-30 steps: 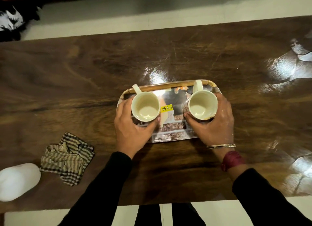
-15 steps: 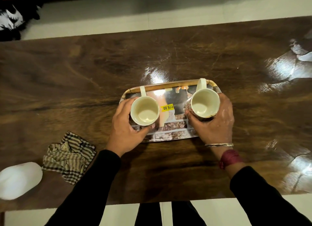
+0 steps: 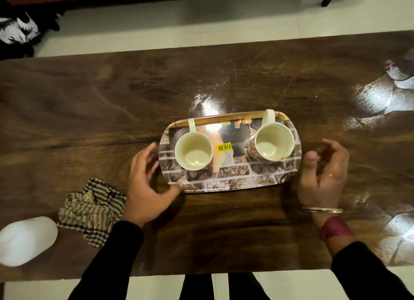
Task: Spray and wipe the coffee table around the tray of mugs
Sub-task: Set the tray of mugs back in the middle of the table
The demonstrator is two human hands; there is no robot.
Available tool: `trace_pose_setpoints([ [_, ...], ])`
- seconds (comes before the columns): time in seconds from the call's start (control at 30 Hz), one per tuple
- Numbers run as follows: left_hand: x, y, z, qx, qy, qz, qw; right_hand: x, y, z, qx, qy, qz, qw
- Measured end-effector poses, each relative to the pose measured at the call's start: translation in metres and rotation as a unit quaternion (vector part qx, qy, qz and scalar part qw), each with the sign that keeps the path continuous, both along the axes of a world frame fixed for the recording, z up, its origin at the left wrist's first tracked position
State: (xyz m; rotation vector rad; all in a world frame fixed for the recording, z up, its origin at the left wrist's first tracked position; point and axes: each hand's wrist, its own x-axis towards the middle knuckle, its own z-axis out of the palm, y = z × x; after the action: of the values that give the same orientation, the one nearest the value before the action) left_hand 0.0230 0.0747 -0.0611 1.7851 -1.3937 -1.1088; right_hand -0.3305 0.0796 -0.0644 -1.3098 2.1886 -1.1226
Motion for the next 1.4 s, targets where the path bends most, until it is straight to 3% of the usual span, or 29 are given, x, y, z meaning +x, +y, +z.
trace_pose_setpoints([
  [0.07,0.003,0.004,-0.003,0.033,-0.048,0.13,0.99,-0.017,-0.011,-0.009,0.075,-0.028,-0.039,0.996],
  [0.13,0.004,0.003,-0.006,0.087,-0.095,0.196,0.972,-0.025,-0.023,-0.022,0.152,-0.022,-0.006,0.988],
  [0.23,0.004,-0.004,-0.015,0.143,-0.035,0.175,0.974,-0.024,-0.038,-0.032,0.192,0.004,0.043,0.981],
  [0.33,0.002,-0.01,-0.021,0.17,0.051,0.197,0.964,-0.023,-0.04,-0.036,0.203,-0.001,0.017,0.979],
  [0.77,0.07,0.002,-0.025,0.143,0.058,0.208,0.966,0.047,-0.025,-0.032,0.201,0.007,0.033,0.979],
  [1.4,0.075,0.001,-0.032,0.152,0.111,0.214,0.959,0.056,-0.032,-0.023,0.228,-0.006,-0.003,0.974],
])
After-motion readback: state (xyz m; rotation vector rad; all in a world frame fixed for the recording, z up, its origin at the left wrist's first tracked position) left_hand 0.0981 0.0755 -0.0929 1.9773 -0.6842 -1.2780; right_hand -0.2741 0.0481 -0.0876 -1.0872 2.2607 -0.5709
